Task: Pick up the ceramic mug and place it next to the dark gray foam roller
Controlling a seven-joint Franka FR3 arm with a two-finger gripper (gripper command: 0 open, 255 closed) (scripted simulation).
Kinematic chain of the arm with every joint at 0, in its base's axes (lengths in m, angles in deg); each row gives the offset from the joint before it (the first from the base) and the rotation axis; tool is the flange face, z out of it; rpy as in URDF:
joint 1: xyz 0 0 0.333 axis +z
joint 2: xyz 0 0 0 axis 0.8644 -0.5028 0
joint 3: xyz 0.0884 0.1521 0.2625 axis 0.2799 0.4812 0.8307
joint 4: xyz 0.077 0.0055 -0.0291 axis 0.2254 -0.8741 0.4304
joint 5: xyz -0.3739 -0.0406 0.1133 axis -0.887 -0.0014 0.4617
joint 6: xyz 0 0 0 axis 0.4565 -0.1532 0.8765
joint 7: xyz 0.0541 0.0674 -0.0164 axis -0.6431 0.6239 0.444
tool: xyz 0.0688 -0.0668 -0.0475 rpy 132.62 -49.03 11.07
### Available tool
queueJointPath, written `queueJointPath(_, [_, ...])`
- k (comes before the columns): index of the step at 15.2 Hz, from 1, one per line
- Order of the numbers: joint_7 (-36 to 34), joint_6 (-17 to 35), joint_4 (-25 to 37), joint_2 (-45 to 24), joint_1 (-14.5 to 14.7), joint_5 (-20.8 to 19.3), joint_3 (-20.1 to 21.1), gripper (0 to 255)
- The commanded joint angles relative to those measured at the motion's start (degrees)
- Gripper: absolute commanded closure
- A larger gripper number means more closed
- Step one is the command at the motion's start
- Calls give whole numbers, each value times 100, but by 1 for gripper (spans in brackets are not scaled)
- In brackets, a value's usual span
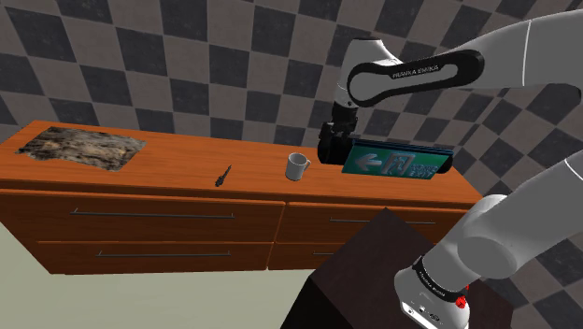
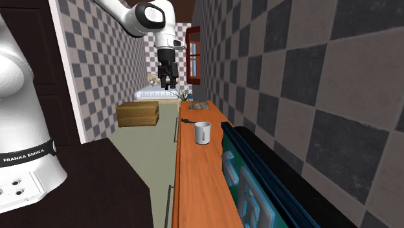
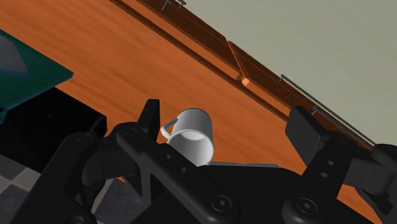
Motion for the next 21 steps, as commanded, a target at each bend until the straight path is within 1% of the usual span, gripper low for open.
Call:
queueJointPath(1, [-39,260,194,-455,2,-13,8,0])
queueJointPath(6, [-93,755,791,-1557,-8,-53,2,0])
queueJointPath(10, [-129,1026,1402,-2448,-11,-80,-7,0])
queueJointPath(14, [-155,1182,2137,-3348,-12,-96,-20,0])
queueJointPath(18, [-168,1220,3011,-4267,-14,-101,-32,0])
queueJointPath(21, [-171,1333,3001,-4370,-18,-105,-36,0])
